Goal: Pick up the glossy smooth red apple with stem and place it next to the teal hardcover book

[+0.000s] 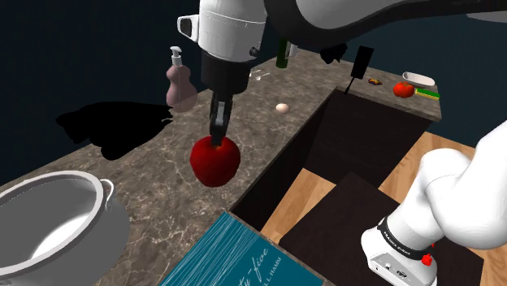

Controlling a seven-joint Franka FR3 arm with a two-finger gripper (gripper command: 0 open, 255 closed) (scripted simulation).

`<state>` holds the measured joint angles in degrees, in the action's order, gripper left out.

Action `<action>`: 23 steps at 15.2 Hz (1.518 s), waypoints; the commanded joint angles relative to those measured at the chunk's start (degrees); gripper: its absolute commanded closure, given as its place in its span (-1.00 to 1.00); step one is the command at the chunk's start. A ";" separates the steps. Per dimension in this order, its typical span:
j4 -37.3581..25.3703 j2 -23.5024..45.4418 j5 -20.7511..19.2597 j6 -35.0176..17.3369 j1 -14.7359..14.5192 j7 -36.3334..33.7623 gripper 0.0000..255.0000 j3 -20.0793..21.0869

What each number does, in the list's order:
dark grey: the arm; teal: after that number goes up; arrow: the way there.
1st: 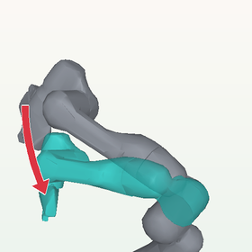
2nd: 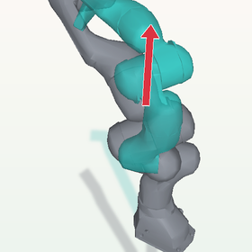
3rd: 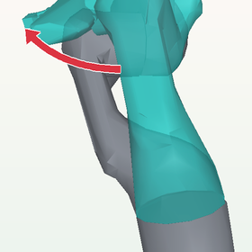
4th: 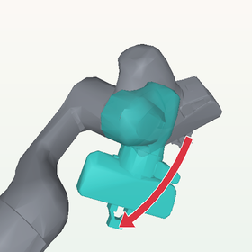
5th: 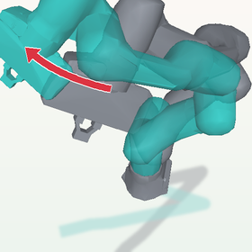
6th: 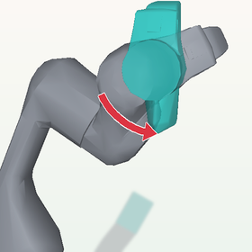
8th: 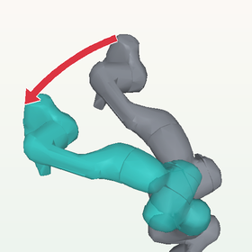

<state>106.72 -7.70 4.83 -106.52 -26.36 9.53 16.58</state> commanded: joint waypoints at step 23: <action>-31.70 27.37 -17.43 7.38 -21.38 -37.18 1.00 15.59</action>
<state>77.66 17.91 -11.46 -100.27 -46.30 -26.34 31.98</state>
